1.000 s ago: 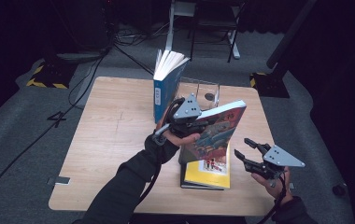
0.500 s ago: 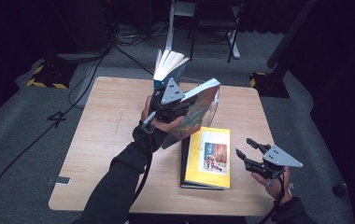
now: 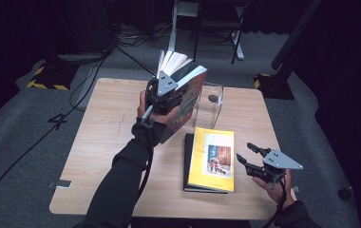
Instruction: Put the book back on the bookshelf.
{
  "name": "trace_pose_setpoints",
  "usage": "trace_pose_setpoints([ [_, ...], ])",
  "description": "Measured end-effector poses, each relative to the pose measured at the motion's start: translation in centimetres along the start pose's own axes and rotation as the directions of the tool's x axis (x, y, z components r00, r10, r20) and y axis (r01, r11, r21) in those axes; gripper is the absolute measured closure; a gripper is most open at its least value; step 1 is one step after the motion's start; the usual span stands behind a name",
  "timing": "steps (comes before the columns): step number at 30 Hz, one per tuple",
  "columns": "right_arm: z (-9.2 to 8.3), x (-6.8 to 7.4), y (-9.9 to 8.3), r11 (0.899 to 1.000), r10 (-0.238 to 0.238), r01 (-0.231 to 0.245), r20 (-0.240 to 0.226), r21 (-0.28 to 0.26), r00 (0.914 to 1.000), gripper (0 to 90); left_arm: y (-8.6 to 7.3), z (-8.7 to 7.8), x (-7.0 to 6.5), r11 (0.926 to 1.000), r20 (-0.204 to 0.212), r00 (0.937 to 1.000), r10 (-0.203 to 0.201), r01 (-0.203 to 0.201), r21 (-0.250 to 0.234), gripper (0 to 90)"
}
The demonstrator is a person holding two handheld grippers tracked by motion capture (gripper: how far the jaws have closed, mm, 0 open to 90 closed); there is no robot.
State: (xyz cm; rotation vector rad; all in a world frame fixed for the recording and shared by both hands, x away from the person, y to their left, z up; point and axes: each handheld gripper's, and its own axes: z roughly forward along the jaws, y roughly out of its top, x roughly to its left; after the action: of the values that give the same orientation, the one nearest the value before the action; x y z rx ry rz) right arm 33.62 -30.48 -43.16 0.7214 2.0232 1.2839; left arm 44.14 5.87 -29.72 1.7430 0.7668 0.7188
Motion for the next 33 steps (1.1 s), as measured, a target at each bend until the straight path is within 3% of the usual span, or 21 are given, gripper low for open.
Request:
trace_pose_setpoints([
  [5,0.1,0.1,0.0,1.000,-0.005,0.005,-0.003,0.006,1.0000,41.6,0.1,1.7,-0.2,0.9999,-0.056,0.9984,-0.004,0.005,0.015,73.5],
  [9,0.1,0.1,-0.1,1.000,-0.004,0.004,-0.006,0.008,1.0000,41.4,0.2,3.4,-0.7,0.9985,-0.090,0.9957,0.023,-0.018,0.052,73.5],
  [12,0.1,0.2,-0.1,1.000,-0.006,0.006,-0.013,0.008,0.9999,41.4,0.3,4.8,-0.9,0.9982,-0.118,0.9929,0.015,-0.008,0.060,73.5],
  [17,0.1,0.4,0.0,1.000,-0.021,0.021,-0.021,0.007,0.9996,41.5,0.2,6.7,-1.0,0.9986,-0.128,0.9917,0.004,0.003,0.053,73.4],
  [20,0.1,0.6,0.0,1.000,-0.018,0.018,-0.043,-0.001,0.9989,41.0,0.2,7.8,-1.0,0.9988,-0.148,0.9888,-0.022,0.028,0.041,73.5],
  [23,0.1,0.7,0.1,1.000,-0.025,0.025,-0.056,-0.008,0.9981,40.9,0.2,8.6,-1.0,0.9987,-0.175,0.9842,-0.030,0.037,0.034,73.5],
  [28,0.1,0.7,0.1,1.000,-0.023,0.022,-0.069,-0.015,0.9974,40.8,0.3,10.4,-1.2,0.9985,-0.240,0.9705,-0.019,0.031,0.044,73.5],
  [33,0.2,0.9,0.1,1.000,-0.029,0.028,-0.081,-0.013,0.9963,40.8,0.3,11.8,-1.1,0.9982,-0.267,0.9635,-0.025,0.038,0.046,73.5],
])
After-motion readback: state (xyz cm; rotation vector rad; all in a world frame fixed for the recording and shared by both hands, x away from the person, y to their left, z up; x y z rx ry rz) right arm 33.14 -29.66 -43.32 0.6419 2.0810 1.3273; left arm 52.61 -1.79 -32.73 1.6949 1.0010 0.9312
